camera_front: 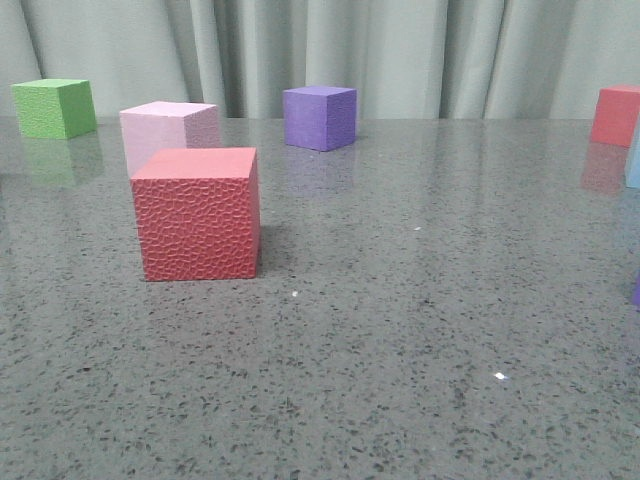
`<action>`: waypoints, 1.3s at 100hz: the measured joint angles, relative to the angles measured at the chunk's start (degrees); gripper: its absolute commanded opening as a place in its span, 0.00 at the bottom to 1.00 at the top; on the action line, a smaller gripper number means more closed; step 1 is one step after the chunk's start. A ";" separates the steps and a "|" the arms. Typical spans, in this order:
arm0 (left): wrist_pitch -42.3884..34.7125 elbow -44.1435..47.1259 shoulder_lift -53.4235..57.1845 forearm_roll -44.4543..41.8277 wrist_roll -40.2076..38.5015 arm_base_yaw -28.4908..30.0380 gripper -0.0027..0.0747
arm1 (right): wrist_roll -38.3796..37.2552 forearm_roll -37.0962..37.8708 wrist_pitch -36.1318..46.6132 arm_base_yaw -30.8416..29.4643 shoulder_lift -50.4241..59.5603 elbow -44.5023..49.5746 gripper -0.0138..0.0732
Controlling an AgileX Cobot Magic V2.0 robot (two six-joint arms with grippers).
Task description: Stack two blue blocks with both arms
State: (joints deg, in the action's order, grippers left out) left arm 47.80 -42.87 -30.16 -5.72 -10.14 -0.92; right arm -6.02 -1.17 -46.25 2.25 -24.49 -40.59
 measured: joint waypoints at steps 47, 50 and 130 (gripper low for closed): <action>4.35 -3.15 -4.78 0.13 0.00 0.00 0.01 | 0.00 -0.68 -2.41 0.00 -1.71 -1.94 0.02; 4.35 -3.15 -4.78 0.13 0.00 0.00 0.01 | 0.00 -0.68 -2.41 0.00 -1.71 -1.94 0.02; 4.35 -3.15 -4.78 0.13 1.92 0.00 0.93 | 0.00 -0.77 -2.54 0.00 -1.71 -1.94 0.82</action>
State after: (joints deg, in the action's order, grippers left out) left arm 52.16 -46.01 -34.94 -5.59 -8.22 -0.92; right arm -6.02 -1.94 -48.79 2.25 -26.20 -42.54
